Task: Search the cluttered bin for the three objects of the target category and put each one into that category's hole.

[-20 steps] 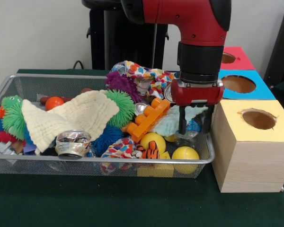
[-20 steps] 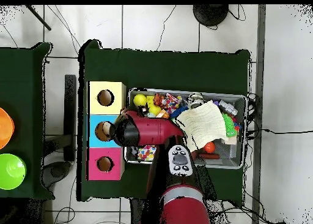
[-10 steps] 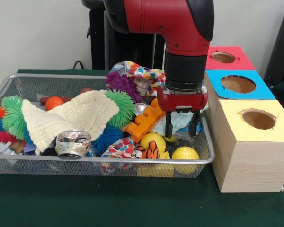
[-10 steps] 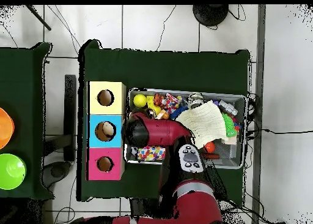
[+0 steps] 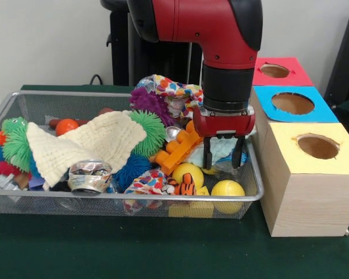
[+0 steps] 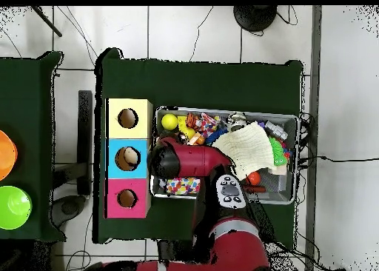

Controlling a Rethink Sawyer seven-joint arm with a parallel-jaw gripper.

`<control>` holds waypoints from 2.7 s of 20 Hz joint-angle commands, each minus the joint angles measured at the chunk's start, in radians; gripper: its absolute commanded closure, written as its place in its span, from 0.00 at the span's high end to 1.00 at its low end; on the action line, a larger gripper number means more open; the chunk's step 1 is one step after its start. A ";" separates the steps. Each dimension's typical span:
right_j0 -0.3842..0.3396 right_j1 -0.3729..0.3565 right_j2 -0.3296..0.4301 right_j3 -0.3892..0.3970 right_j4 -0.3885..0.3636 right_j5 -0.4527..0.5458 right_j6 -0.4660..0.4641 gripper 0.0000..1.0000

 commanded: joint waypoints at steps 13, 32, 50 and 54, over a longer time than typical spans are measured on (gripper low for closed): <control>-0.008 0.162 0.104 0.131 -0.003 -0.198 0.209 1.00; 0.043 0.122 0.070 0.254 0.115 -0.185 0.288 1.00; 0.105 0.060 0.033 0.386 0.331 -0.209 0.321 1.00; 0.115 0.042 0.022 0.387 0.355 -0.180 0.306 1.00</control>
